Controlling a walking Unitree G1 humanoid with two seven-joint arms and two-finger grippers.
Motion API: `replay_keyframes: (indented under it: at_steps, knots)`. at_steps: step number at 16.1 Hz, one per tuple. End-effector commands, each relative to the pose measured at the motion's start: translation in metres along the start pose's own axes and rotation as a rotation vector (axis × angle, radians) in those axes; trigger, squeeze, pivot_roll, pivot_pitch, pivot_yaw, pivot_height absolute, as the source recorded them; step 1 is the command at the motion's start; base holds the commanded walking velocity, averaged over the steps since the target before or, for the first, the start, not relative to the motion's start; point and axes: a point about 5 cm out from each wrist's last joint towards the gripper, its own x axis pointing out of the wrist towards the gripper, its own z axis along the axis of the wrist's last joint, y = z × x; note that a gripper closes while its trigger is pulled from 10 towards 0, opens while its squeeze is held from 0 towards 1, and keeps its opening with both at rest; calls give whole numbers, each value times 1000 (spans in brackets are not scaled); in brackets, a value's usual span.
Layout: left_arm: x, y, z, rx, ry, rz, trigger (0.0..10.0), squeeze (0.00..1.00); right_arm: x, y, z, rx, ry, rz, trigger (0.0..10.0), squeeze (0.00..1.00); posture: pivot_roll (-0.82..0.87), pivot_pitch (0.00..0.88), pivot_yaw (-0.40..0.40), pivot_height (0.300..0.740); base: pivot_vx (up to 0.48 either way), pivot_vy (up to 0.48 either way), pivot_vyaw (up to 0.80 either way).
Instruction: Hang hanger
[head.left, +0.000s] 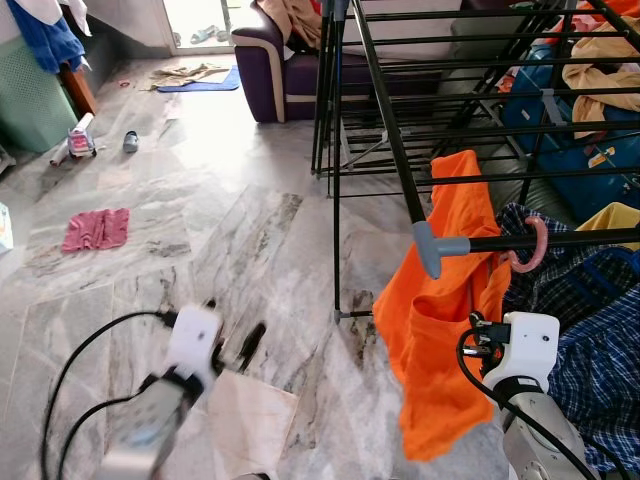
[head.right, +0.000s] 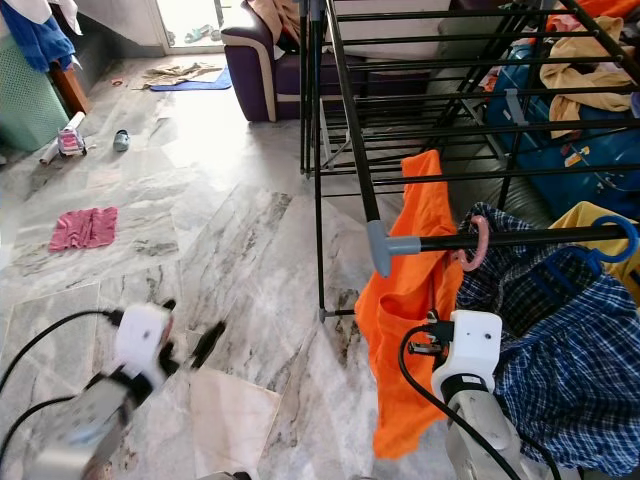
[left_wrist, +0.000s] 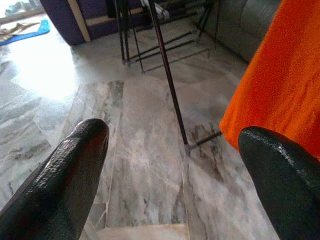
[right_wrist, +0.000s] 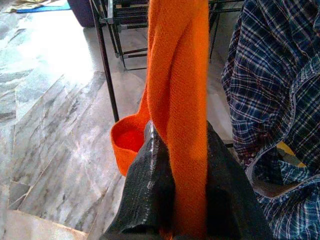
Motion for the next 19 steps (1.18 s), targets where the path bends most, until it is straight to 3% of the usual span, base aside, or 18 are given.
replay_keyframes:
  at_steps: [1,4,7,10,14,17,19]
  knots:
    - [-1,0,5,14,-19,-12,10000,0,4,-1,22,5,-121,3,10000,0,2,53,-12,740,0,0,0]
    - [1,0,6,14,-49,75,10000,0,1,-5,21,6,-123,-15,10000,0,-10,35,-13,740,0,0,0]
    - [10,-1,5,16,-62,72,10000,0,13,0,28,2,-148,4,10000,0,-13,11,-19,740,0,0,0]
    - [23,9,13,56,-83,19,10000,0,25,-1,36,-2,-178,5,10000,0,-2,0,-12,740,0,0,0]
    - [32,23,23,68,-122,52,10000,0,33,1,38,-4,-200,-10,10000,0,1,0,-7,740,0,0,0]
    - [36,19,24,46,-135,66,10000,0,26,0,42,24,-239,-38,10000,0,-15,0,-3,740,0,0,0]
    - [39,13,26,27,-147,57,10000,0,5,4,49,29,-281,-5,10000,0,-32,0,2,740,0,0,0]
